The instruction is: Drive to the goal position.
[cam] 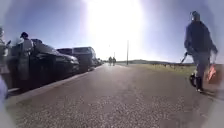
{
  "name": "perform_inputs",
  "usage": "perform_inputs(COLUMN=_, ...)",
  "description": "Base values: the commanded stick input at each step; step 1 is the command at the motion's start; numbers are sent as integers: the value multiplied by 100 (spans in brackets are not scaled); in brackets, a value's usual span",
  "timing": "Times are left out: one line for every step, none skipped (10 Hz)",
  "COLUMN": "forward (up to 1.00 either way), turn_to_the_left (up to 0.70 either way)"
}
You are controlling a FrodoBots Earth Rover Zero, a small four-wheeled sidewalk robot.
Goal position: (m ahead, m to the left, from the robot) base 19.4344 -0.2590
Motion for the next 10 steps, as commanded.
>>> perform_inputs(forward=100, turn_to_the_left=0)
perform_inputs(forward=100, turn_to_the_left=0)
perform_inputs(forward=100, turn_to_the_left=0)
perform_inputs(forward=100, turn_to_the_left=0)
perform_inputs(forward=100, turn_to_the_left=0)
perform_inputs(forward=100, turn_to_the_left=0)
perform_inputs(forward=100, turn_to_the_left=0)
perform_inputs(forward=100, turn_to_the_left=0)
perform_inputs(forward=100, turn_to_the_left=0)
perform_inputs(forward=100, turn_to_the_left=0)
